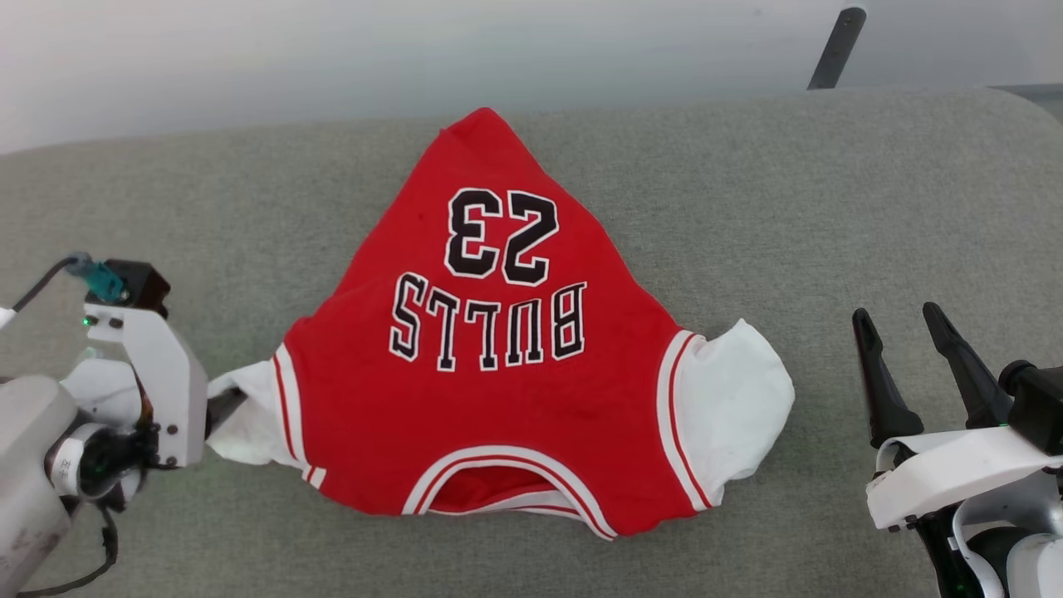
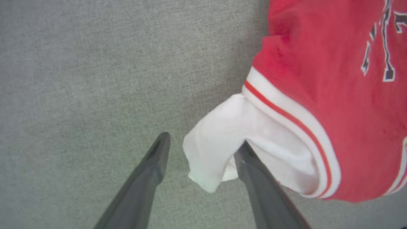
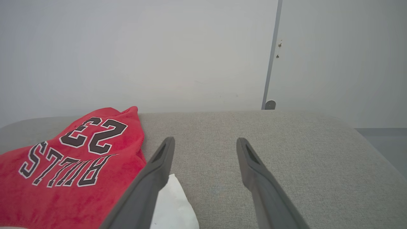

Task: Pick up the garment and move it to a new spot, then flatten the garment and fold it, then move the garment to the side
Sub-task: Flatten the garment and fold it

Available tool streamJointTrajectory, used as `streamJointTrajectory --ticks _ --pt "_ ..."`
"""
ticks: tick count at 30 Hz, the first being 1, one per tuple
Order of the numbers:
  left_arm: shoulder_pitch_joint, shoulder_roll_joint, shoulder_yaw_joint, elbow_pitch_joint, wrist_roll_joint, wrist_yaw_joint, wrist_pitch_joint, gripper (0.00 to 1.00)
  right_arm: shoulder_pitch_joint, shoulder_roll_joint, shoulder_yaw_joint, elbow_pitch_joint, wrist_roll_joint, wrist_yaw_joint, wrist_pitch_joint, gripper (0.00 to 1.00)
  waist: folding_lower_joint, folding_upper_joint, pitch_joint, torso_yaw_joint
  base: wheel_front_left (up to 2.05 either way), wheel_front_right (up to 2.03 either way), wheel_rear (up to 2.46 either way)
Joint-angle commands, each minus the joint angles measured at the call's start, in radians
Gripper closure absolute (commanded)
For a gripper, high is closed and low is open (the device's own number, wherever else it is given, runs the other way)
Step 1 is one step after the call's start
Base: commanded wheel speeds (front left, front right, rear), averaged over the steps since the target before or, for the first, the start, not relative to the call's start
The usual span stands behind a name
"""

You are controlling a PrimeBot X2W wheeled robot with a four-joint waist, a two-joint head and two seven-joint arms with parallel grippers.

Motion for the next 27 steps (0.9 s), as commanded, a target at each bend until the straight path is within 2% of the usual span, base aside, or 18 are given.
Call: streamJointTrajectory --ticks 1,4,10,19,27 --pt "0.002 -0.004 0.004 -0.003 0.004 -0.003 -0.008 0.00 -0.001 -0.004 -0.004 0.001 -0.008 -0.001 0.003 0.00 0.0000 -0.0001 -0.008 0.008 0.00 0.00 0.00" --pt "0.010 0.001 0.022 -0.020 -0.002 0.001 -0.050 0.00 0.010 -0.008 -0.001 0.007 -0.004 -0.001 0.013 0.00 0.0000 -0.0001 -0.025 0.022 0.00 0.00 0.00" --pt "0.052 0.015 0.074 -0.100 -0.027 0.037 -0.173 0.00 0.026 -0.018 0.003 0.021 0.006 -0.001 0.053 0.00 0.0000 -0.0001 -0.070 0.059 0.00 0.00 0.00" --pt "0.182 0.080 0.122 -0.261 -0.047 0.097 -0.363 0.00 0.065 -0.016 0.002 0.027 0.013 -0.001 0.076 0.00 0.0000 -0.0001 -0.145 0.115 0.00 0.00 0.00" --pt "0.308 0.147 0.141 -0.375 -0.082 0.141 -0.471 0.00 0.105 -0.008 -0.007 0.027 0.012 -0.001 0.080 0.00 0.0000 -0.0001 -0.203 0.149 0.00 0.00 0.00"
